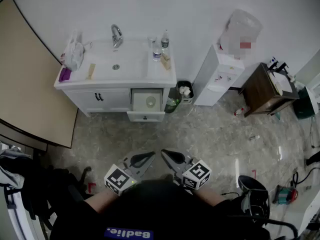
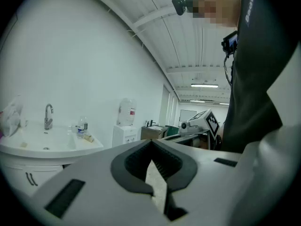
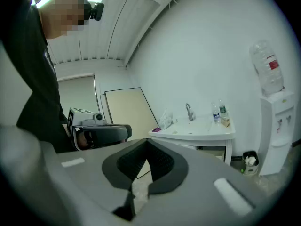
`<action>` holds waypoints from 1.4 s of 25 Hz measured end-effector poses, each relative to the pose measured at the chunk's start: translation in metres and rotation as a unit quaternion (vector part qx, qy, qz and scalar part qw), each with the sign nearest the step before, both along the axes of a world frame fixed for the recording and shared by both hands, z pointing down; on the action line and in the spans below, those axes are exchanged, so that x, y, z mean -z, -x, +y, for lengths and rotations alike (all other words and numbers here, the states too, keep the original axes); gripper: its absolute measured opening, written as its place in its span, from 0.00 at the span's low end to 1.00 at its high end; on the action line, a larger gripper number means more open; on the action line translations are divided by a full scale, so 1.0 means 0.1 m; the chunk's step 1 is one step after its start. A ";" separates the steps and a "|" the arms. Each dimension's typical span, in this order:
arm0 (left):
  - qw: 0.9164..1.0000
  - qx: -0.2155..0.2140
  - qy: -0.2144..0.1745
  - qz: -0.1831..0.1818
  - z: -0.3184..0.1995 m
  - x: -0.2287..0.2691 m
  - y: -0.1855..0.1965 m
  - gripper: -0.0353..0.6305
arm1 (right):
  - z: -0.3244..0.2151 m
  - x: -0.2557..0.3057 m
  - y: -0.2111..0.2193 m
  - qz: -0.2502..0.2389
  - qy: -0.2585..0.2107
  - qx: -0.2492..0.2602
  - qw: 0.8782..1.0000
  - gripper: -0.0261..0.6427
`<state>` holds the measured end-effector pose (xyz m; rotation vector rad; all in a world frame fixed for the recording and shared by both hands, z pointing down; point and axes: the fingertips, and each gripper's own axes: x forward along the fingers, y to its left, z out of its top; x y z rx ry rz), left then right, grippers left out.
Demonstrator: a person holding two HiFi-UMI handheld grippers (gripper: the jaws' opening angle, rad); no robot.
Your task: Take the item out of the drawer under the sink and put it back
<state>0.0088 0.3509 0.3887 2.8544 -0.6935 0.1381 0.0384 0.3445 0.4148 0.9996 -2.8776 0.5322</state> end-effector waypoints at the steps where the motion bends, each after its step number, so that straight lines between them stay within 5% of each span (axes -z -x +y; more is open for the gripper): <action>1: 1.000 0.000 0.000 0.000 0.01 0.00 0.00 0.06 | 0.01 -0.01 0.00 0.000 0.001 0.000 1.000 0.04; 17: 1.000 0.001 -0.008 -0.009 0.03 0.03 -0.03 0.06 | 0.02 0.04 0.00 -0.004 -0.001 0.011 1.000 0.04; 35: 0.998 0.058 0.005 -0.025 -0.09 -0.04 -0.63 0.06 | -0.16 -0.04 -0.67 -0.002 0.010 0.042 0.999 0.04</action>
